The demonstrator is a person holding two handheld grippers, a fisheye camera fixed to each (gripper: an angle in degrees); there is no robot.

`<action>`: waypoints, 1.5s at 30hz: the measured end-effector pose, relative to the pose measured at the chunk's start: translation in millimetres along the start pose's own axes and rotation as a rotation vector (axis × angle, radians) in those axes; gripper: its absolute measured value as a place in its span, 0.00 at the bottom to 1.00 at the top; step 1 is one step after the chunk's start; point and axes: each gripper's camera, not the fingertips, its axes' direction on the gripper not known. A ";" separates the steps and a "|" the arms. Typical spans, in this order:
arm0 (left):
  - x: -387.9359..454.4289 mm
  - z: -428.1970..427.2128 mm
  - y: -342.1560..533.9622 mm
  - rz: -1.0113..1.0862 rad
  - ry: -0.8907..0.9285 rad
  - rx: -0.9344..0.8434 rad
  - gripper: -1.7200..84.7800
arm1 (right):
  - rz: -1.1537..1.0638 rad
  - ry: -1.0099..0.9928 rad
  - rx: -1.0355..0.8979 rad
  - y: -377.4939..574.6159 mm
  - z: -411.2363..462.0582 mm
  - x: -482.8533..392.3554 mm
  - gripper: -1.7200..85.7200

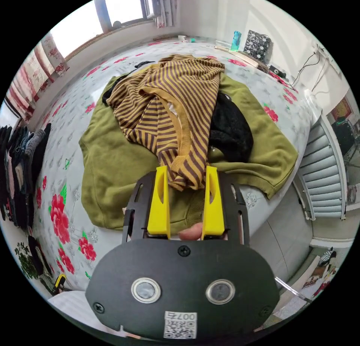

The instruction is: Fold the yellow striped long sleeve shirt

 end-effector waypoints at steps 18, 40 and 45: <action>10.2 -31.5 54.1 -0.120 0.472 0.427 0.06 | -1.016 -1.053 0.581 167.2 -357.2 -97.9 0.03; 43.1 -11.4 94.8 0.528 0.475 0.224 0.14 | -1.267 -1.012 -0.030 396.0 -276.1 -161.7 0.03; 45.5 -10.9 93.5 0.634 0.427 0.223 0.14 | -1.335 -1.026 -0.025 426.1 -283.3 -168.1 0.04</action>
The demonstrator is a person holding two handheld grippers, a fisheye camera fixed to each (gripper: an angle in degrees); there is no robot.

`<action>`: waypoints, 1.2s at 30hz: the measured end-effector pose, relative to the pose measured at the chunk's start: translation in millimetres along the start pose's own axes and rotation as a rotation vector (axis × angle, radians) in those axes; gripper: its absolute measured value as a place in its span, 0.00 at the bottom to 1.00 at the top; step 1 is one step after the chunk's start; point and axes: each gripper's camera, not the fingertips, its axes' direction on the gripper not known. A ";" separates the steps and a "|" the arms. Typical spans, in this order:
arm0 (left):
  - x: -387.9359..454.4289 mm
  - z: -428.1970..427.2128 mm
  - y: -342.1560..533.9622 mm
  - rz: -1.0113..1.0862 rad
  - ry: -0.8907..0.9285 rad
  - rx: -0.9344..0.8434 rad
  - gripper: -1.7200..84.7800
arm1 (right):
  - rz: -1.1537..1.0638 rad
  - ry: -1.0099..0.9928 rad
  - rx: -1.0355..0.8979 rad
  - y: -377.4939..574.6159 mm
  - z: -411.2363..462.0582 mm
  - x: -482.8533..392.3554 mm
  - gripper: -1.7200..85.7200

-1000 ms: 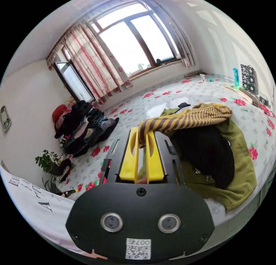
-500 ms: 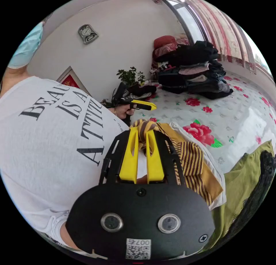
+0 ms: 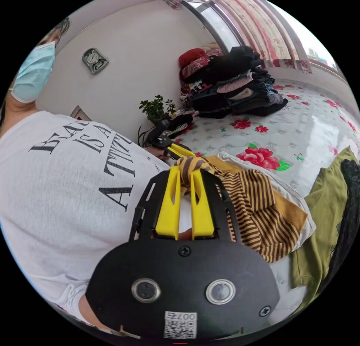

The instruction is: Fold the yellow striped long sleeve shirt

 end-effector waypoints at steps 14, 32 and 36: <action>-48.3 60.8 -9.4 -0.049 0.283 -0.077 0.02 | -0.052 0.145 -0.057 -3.6 42.0 -34.5 0.03; 157.5 -381.6 146.4 0.243 -0.394 1.295 0.01 | -0.565 1.029 0.710 -62.9 -91.5 -233.6 0.02; 193.9 -406.9 182.2 0.320 -0.473 1.357 0.01 | -0.627 1.003 0.822 -55.4 -109.8 -248.4 0.02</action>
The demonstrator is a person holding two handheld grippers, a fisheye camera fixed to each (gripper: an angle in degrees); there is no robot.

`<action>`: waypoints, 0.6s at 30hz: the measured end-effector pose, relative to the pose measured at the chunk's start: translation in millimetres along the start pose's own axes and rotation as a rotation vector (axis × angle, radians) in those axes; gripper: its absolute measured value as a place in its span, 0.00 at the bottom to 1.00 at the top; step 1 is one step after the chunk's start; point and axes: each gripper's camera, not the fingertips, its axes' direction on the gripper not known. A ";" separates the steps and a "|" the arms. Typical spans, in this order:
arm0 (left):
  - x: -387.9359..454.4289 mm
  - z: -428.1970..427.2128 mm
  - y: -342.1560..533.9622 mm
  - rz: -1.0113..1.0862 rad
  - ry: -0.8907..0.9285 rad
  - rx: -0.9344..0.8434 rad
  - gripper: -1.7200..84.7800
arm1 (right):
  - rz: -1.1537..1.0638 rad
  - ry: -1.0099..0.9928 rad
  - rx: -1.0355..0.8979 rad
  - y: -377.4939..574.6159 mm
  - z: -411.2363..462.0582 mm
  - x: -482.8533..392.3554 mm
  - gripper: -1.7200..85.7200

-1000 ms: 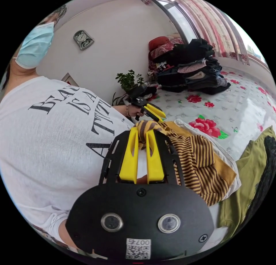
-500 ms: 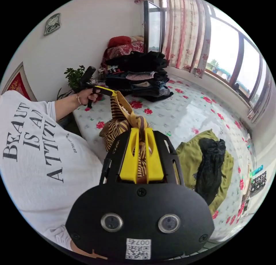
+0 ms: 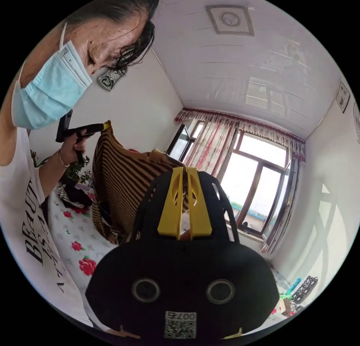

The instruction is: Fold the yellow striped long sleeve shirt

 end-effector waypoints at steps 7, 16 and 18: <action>-27.4 10.3 1.1 0.042 -0.180 -0.150 0.01 | -0.037 -0.042 -0.061 2.1 65.0 14.5 0.02; -207.5 145.8 196.8 -0.290 -0.549 -0.903 0.08 | 0.243 -0.068 -0.839 201.7 339.8 60.1 0.02; -219.2 140.0 236.8 -0.391 -0.489 -0.993 0.08 | 0.291 -0.060 -0.963 253.8 352.5 61.6 0.02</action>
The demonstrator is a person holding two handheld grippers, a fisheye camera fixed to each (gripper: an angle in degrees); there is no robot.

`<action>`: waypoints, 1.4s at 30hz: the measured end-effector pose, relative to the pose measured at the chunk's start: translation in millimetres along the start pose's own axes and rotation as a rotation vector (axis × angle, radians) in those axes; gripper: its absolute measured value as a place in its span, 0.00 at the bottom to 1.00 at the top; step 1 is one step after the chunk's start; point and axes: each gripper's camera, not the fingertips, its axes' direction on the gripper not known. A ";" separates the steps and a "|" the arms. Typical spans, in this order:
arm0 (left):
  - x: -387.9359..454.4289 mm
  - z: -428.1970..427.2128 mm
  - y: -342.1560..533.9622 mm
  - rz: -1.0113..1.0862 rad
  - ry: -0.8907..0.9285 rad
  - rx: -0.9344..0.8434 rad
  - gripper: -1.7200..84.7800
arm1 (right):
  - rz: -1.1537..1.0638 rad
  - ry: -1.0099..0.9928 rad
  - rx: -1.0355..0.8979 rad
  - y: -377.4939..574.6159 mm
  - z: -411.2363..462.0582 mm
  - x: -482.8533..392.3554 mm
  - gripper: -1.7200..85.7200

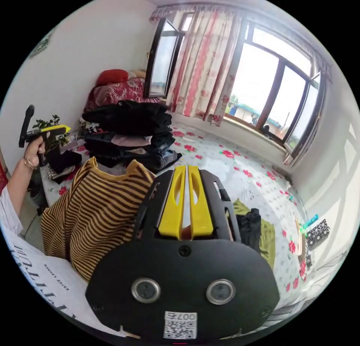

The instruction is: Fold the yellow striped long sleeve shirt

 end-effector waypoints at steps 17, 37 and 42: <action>138.1 108.3 120.6 0.234 0.315 -0.471 0.01 | 0.132 -0.691 -0.258 59.8 100.1 -86.9 0.16; 189.3 133.5 61.3 0.254 0.343 -0.570 0.01 | 0.162 -0.653 -0.289 58.4 104.1 -23.0 0.11; 199.1 137.8 48.0 0.243 0.368 -0.589 0.01 | 0.170 -0.686 -0.287 56.2 107.7 -11.9 0.10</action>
